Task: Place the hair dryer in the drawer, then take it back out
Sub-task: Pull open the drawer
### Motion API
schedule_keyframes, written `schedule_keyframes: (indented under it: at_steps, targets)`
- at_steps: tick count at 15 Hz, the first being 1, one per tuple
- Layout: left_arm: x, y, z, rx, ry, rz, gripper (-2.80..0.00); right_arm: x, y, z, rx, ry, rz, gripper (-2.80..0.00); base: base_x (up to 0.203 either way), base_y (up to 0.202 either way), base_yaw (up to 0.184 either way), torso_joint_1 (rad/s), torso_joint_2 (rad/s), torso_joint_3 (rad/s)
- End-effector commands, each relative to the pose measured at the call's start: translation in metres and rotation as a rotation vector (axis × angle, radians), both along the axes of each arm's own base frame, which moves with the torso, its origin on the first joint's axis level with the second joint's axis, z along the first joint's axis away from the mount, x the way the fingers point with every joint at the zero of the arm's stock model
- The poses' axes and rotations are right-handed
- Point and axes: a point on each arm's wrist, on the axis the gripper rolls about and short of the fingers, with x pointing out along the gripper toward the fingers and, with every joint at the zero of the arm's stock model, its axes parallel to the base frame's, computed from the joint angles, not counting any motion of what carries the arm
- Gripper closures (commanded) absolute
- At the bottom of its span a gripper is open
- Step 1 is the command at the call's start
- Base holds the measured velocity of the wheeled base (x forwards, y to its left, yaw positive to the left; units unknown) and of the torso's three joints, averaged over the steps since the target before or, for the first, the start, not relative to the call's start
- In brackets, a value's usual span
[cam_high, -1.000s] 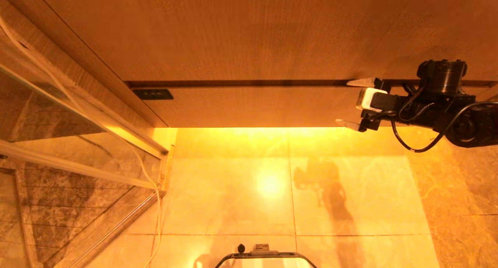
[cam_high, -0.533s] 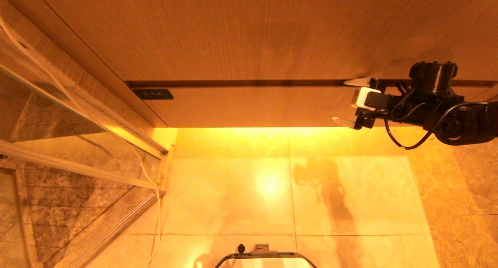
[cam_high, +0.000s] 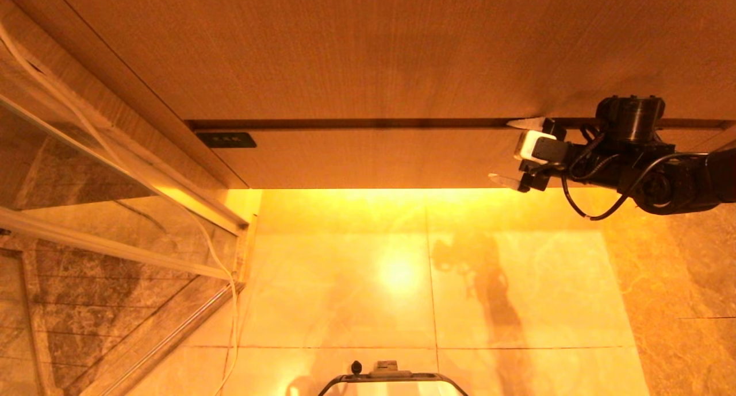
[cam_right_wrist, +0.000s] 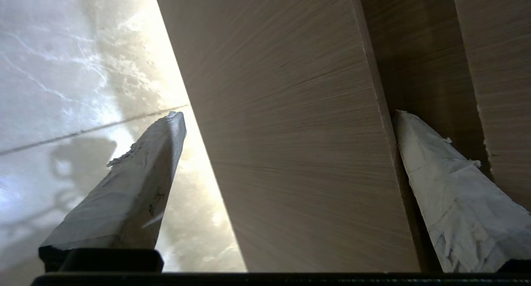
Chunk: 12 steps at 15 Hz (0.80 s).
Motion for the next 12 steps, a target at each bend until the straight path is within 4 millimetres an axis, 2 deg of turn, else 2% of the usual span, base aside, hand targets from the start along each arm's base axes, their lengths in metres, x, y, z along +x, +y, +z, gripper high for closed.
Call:
schedule_keyframes:
  at_steps: [1,8,12]
  targets:
    - [0.000,0.000,0.000,0.000,0.001,0.000,0.00,0.000,-0.001,-0.010,0.016,0.082,-0.018,-2.80,0.000,0.000,0.000,0.000,0.00,0.000]
    - [0.000,0.000,0.000,0.000,0.001,0.000,0.00,-0.006,-0.002,-0.014,0.013,0.150,-0.090,-2.80,0.000,0.000,0.000,0.000,0.00,0.000]
    - [0.000,0.000,-0.001,0.000,0.002,0.000,0.00,-0.016,-0.004,-0.016,-0.003,0.204,-0.162,-2.80,0.000,0.000,0.000,0.000,0.00,0.000]
